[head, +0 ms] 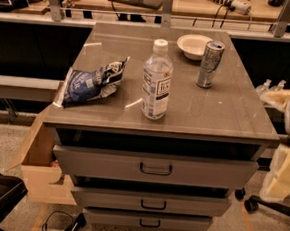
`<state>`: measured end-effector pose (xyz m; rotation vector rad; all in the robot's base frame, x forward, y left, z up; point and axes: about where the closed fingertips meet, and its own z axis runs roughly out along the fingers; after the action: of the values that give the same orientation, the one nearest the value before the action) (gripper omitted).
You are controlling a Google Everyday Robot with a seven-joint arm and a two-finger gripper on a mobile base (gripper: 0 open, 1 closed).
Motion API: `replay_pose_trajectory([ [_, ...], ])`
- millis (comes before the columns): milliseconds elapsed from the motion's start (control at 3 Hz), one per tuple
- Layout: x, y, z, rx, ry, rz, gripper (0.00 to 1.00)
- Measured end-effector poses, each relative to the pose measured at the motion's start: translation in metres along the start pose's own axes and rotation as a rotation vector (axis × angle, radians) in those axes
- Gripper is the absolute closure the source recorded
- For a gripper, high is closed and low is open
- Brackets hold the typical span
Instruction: Open top drawer
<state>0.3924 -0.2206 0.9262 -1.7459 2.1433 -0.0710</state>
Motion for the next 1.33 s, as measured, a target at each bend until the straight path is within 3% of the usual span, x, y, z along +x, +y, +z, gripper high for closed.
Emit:
replay_pose_trajectory([
  [333,0.018,0.042,0.036,-0.01,-0.036,-0.024,0.0],
  [667,0.016,0.073,0.076,-0.017,-0.037,-0.059,0.0],
  [1333,-0.017,0.121,0.155,-0.032,0.05,-0.129,0.0],
])
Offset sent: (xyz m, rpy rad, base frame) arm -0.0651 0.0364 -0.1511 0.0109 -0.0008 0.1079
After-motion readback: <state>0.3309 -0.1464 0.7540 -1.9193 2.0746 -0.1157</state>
